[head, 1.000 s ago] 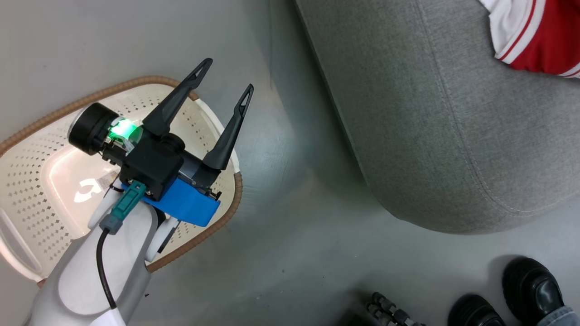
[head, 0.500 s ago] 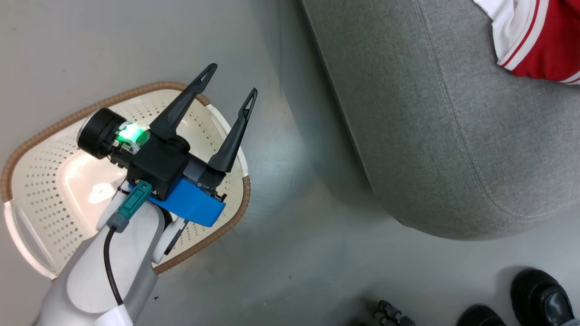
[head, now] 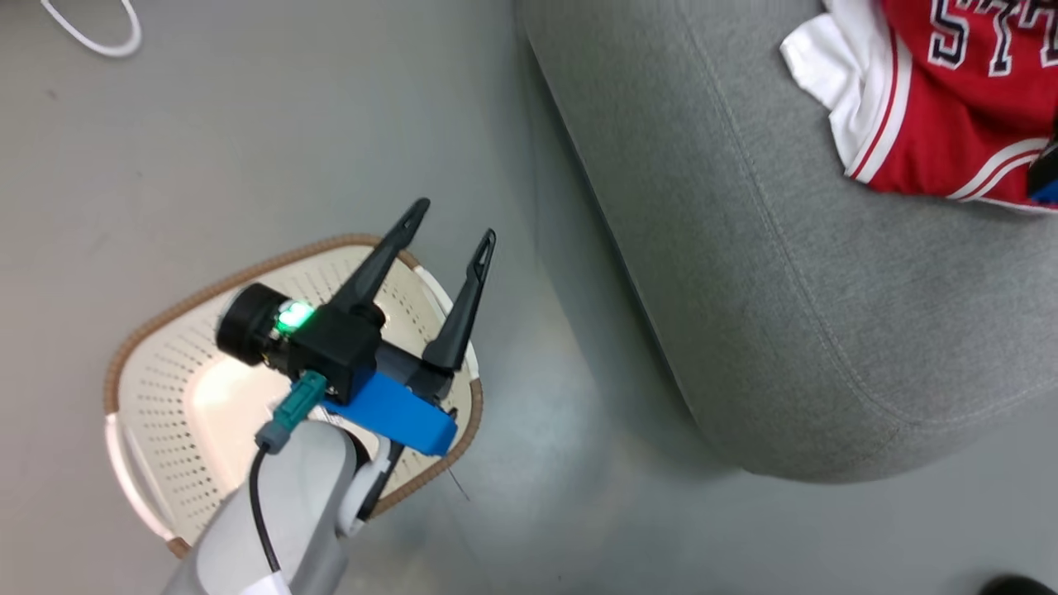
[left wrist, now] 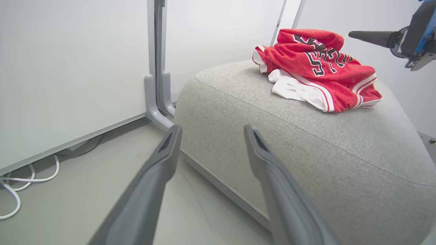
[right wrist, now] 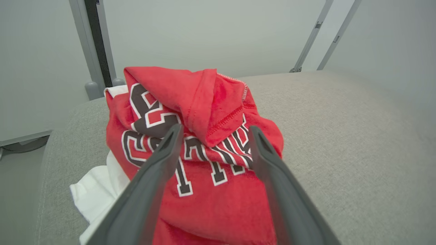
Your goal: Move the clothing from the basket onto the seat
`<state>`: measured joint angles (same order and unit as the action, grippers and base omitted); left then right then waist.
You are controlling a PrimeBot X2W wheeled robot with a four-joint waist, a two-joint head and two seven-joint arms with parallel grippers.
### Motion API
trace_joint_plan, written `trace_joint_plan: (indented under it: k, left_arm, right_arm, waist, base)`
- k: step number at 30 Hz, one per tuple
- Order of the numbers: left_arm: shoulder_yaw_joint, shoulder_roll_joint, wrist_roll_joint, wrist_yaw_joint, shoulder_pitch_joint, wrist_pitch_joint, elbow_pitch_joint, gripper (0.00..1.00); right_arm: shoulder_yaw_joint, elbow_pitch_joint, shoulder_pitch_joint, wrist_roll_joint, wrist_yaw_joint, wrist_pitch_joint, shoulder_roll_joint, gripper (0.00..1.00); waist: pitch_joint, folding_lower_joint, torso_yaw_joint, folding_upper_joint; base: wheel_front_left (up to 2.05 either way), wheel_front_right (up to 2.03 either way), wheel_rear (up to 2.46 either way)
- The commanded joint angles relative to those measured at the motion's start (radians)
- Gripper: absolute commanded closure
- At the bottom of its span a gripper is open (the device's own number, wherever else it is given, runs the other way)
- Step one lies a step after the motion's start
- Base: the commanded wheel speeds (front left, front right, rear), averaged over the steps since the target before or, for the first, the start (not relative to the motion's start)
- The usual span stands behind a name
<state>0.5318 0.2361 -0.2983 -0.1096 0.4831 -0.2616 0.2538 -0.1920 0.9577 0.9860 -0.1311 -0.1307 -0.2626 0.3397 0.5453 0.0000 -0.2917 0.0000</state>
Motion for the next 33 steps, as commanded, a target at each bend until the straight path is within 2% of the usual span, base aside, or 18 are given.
trace_joint_plan:
  k: [1, 10, 20, 24, 33]
  left_arm:
    - [-0.005, -0.005, -0.004, -0.002, -0.016, -0.004, 0.003, 0.00]
    - [-0.079, -0.095, -0.008, -0.014, -0.150, -0.004, 0.037, 0.00]
    - [-0.162, -0.145, -0.020, -0.023, -0.275, -0.005, 0.071, 0.00]
    - [-0.186, -0.152, -0.028, -0.023, -0.308, -0.004, 0.086, 0.00]
    - [-0.272, -0.149, -0.031, -0.021, -0.340, -0.004, 0.118, 0.00]
  right_arm:
    - [0.005, -0.007, -0.023, 0.005, 0.000, -0.003, 0.008, 0.00]
    - [0.085, -0.124, -0.227, -0.037, 0.000, 0.003, 0.007, 0.00]
    - [0.139, -0.404, -0.518, -0.103, 0.000, 0.112, -0.007, 0.00]
    - [0.113, -0.530, -0.632, -0.108, 0.000, 0.157, -0.035, 0.00]
    - [0.047, -0.746, -0.819, -0.040, 0.000, 0.207, -0.165, 0.00]
  waist:
    - [-0.075, 0.0000, 0.034, 0.0000]
    - [-0.277, 0.0000, 0.120, 0.0000]
    - [-0.425, 0.0000, 0.213, 0.0000]
    - [-0.468, 0.0000, 0.256, 0.0000]
    - [-0.513, 0.0000, 0.342, 0.0000]
  base:
    - [0.00, 0.00, 0.00]
    - [0.00, 0.00, 0.00]
    - [0.00, 0.00, 0.00]
    - [0.00, 0.00, 0.00]
    - [0.00, 0.00, 0.00]
